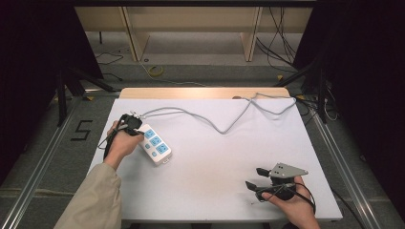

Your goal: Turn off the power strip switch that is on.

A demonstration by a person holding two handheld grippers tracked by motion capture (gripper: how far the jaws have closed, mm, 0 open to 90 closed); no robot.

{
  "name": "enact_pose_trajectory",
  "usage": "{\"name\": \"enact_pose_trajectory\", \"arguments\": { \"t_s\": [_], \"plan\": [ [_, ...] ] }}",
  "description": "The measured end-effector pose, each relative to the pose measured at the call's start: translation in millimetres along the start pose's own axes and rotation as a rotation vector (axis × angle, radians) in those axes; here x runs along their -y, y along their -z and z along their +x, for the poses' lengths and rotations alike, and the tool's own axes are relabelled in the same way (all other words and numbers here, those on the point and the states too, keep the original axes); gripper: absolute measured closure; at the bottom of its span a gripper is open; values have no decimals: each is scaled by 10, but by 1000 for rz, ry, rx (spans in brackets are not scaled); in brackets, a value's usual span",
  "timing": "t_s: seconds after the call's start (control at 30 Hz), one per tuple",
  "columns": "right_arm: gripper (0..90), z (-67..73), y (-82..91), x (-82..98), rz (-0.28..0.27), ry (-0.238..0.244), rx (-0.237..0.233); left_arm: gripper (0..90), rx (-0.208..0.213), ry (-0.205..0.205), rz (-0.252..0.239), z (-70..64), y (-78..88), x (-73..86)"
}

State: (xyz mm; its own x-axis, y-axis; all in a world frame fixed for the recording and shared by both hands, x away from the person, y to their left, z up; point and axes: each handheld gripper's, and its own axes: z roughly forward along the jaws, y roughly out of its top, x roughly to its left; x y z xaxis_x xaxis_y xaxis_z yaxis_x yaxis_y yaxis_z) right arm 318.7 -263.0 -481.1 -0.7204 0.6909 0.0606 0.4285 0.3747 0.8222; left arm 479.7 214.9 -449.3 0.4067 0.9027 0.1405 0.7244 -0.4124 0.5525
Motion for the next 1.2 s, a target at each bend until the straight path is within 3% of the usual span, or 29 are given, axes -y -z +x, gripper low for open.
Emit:
{"name": "enact_pose_trajectory", "arguments": {
  "t_s": [1.2],
  "plan": [
    [335,3,-2,0,1,4,-1,896,-4,13,40,-15,0,-44]
  ]
}}
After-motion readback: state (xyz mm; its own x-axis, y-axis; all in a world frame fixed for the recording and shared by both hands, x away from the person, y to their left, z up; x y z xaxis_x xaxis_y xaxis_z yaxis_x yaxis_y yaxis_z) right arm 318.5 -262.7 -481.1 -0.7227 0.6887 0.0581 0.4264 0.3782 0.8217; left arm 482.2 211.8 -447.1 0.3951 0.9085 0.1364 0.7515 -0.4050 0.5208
